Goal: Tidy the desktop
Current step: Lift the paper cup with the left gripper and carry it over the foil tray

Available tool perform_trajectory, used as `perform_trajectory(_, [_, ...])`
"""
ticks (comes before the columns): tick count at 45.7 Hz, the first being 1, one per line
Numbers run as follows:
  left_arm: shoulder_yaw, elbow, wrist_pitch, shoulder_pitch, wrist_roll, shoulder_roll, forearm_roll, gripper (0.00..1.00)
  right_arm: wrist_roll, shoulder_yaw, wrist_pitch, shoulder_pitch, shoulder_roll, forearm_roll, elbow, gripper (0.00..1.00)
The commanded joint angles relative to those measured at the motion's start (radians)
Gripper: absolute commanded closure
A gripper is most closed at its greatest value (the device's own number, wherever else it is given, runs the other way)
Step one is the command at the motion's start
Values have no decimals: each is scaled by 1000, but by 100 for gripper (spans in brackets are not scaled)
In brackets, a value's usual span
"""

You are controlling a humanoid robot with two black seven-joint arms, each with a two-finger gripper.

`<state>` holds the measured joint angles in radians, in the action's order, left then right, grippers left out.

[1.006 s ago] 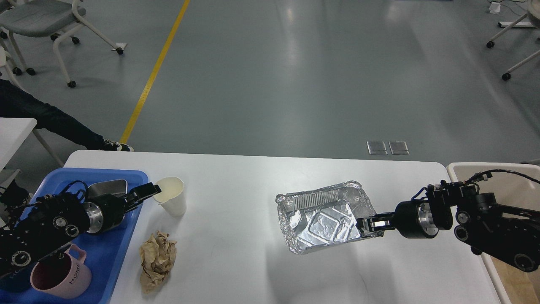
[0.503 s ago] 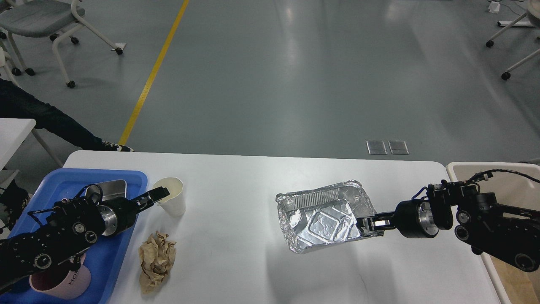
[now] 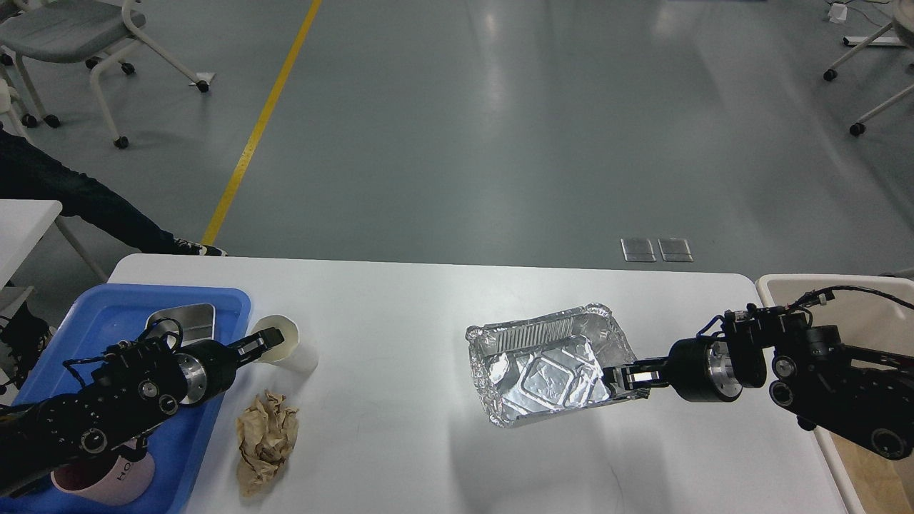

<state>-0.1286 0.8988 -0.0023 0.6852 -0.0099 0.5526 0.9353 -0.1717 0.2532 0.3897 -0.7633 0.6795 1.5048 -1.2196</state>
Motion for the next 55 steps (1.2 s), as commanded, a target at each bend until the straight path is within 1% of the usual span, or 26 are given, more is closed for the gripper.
perform_trajectory(1, [1,2,-21,8,-7,0,-36,100,0,0,0,-1,0,0,0,100])
perform_trajectory(10, [1,2,-24,22,-21,3,-44,100,0,0,0,4,0,-1,0,100])
perform_trajectory(19, [1,20,-30,40,-21,16,-52,100,0,0,0,5,0,-1,0,100])
perform_trajectory(29, [1,84,-88,82,-21,107,-52,100,0,1,0,5,2,-1,0,100])
perform_trajectory(34, [1,138,-117,114,-21,188,-50,100,0,0,0,5,2,-1,0,100])
perform_trajectory(38, [1,221,-116,123,-9,275,-50,100,0,0,0,5,0,-1,0,100])
perform_trajectory(46, [-2,400,-113,142,-10,469,-49,100,0,0,0,5,0,-1,0,100])
perform_trajectory(55, [-11,517,-114,143,-22,593,-42,100,0,0,0,5,-3,-1,0,100])
